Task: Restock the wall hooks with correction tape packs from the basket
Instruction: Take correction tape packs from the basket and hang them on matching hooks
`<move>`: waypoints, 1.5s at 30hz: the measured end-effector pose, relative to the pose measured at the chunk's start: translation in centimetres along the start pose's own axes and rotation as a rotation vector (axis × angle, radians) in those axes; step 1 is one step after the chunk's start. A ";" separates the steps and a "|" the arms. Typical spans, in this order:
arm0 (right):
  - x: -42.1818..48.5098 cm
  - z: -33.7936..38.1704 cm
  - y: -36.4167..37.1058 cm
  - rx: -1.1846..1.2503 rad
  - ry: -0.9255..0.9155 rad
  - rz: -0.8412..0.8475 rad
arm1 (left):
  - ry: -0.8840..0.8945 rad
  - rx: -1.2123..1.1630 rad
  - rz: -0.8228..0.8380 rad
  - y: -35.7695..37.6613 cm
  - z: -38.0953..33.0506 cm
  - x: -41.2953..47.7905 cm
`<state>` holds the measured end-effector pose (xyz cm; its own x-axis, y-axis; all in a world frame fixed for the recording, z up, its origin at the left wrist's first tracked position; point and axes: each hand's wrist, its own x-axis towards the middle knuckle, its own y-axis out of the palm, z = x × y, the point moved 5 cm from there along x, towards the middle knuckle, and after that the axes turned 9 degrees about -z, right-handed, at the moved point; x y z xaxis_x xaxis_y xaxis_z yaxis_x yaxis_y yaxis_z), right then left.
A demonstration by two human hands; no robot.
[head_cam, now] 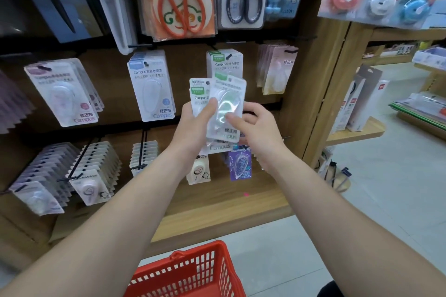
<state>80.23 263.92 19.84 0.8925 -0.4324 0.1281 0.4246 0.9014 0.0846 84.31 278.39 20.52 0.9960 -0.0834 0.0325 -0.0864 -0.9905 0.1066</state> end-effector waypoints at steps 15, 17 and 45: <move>4.3 1.4 1.4 0.018 -0.100 -0.173 | 0.061 0.138 -0.101 -3.7 -0.4 2.3; 4.5 1.6 1.4 -0.001 -0.128 -0.174 | 0.077 0.144 -0.103 -4.1 -0.5 2.2; 5.7 0.5 2.1 -0.397 -0.043 -0.363 | 0.114 0.142 -0.154 -5.4 -1.4 1.2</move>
<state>86.17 263.37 21.27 0.6745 -0.7103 0.2014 0.7366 0.6292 -0.2480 85.91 283.75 21.43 0.9874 0.0746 0.1398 0.0783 -0.9967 -0.0213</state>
